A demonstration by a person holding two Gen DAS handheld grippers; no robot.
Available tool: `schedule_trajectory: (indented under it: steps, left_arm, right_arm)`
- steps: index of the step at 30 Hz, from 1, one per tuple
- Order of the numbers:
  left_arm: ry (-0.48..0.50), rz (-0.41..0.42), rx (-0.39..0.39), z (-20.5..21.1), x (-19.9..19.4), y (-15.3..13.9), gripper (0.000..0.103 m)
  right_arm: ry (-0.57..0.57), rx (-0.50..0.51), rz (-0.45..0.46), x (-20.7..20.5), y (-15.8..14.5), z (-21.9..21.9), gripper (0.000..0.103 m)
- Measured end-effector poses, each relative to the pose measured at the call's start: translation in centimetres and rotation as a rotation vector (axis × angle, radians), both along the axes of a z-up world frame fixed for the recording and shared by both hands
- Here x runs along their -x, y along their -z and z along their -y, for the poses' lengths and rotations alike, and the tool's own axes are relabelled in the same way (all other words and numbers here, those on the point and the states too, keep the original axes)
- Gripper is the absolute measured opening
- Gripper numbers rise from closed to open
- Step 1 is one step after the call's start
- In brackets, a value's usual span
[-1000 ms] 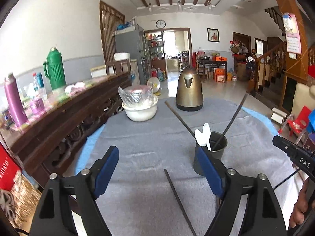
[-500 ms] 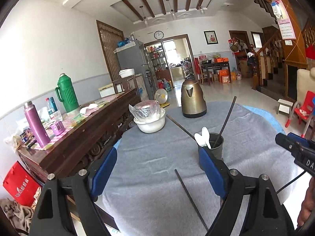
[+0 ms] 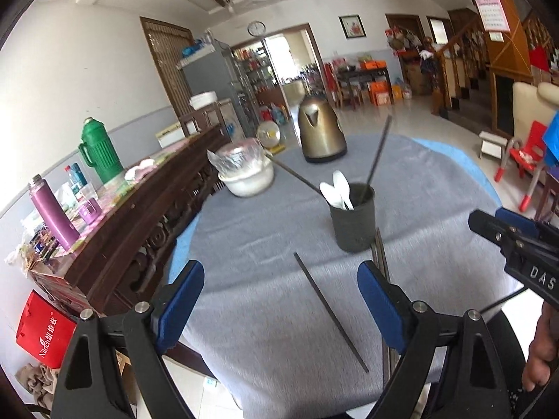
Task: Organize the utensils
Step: 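Withdraw both open tools from the cup toward the dark chopsticks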
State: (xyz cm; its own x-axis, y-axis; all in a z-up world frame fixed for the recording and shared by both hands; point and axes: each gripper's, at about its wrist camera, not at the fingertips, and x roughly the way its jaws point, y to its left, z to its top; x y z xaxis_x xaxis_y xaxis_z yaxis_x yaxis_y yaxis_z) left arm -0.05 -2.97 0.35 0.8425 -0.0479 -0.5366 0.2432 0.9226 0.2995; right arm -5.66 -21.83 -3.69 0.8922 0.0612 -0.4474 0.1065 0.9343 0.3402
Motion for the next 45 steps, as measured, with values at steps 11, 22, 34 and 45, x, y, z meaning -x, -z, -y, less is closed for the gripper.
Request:
schedule_trajectory:
  steps: [11, 22, 34, 45]
  left_arm:
    - [0.029, -0.061, -0.025, 1.0, 0.5, 1.5, 0.09]
    - [0.046, -0.088, -0.04, 1.4, 0.8, 2.0, 0.09]
    - [0.045, -0.096, -0.04, 1.2, 0.7, 2.1, 0.09]
    - [0.045, -0.103, -0.034, 0.8, 0.7, 2.5, 0.09]
  right_arm:
    - [0.009, -0.002, -0.036, -0.3, 0.8, 0.1, 0.061]
    - [-0.003, -0.016, -0.074, -1.0, 1.4, -0.4, 0.061]
    - [-0.016, -0.017, -0.086, -1.3, 1.5, -0.8, 0.061]
    - [-0.023, -0.018, -0.096, -1.6, 1.8, -1.3, 0.061]
